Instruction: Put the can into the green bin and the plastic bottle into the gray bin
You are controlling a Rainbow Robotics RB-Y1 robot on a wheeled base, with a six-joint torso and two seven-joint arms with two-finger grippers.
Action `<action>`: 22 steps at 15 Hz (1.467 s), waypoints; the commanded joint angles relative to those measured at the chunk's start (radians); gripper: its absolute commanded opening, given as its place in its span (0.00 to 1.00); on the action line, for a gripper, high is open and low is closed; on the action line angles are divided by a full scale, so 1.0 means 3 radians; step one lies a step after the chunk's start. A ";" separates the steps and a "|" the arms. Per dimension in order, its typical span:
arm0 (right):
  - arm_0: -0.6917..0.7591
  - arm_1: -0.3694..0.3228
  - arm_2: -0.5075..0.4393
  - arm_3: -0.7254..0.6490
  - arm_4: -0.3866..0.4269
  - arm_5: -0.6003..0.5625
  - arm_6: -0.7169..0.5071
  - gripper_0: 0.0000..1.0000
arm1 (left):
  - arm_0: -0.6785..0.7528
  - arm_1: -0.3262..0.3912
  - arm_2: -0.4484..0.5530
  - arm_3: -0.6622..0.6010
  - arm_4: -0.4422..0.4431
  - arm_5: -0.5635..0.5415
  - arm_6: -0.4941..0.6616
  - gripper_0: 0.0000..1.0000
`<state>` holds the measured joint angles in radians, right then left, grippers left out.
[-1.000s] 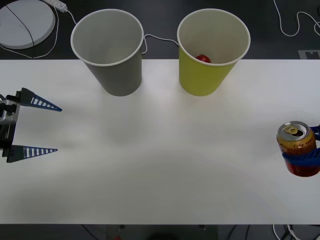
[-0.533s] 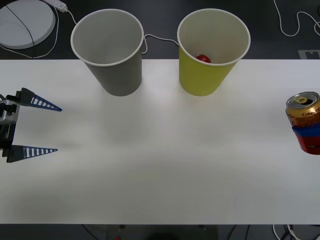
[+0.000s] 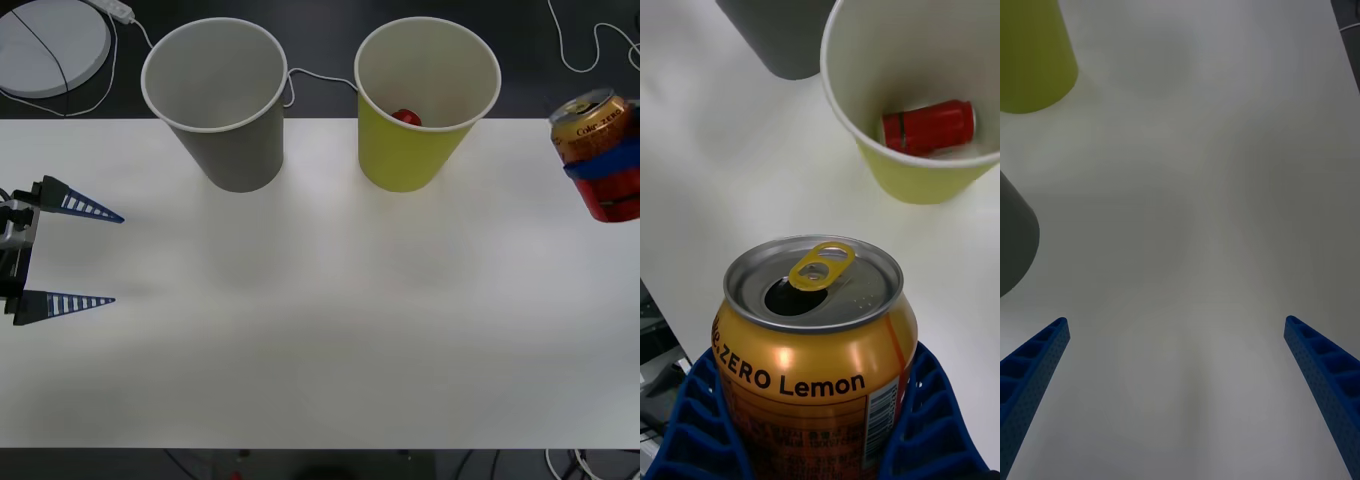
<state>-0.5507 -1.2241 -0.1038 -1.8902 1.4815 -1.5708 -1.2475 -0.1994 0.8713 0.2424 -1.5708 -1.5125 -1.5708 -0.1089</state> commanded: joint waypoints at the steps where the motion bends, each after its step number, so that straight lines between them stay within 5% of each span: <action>1: -0.0578 0.0015 0.0494 0.0252 0.0129 0.0000 -0.0050 0.00 | 0.0000 0.0000 0.0000 0.0000 0.0000 0.0000 0.0000 1.00; 13: -0.2592 0.0777 0.2253 0.2205 0.0517 0.0184 0.0175 0.00 | 0.0000 0.0000 0.0000 0.0000 0.0000 0.0000 0.0000 1.00; 17: -0.2817 0.1104 0.2309 0.2599 0.0886 0.0317 0.0201 0.00 | 0.0000 0.0000 0.0000 0.0000 0.0000 0.0000 0.0000 1.00; 22: -0.2945 0.1365 0.2309 0.2936 0.0998 0.0460 0.0293 0.00 | 0.0000 0.0000 0.0000 0.0000 0.0000 0.0000 0.0000 1.00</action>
<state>-1.4284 -0.8211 0.5892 -1.0183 1.7783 -1.4347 -1.1615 -0.1994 0.8713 0.2424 -1.5708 -1.5125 -1.5708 -0.1089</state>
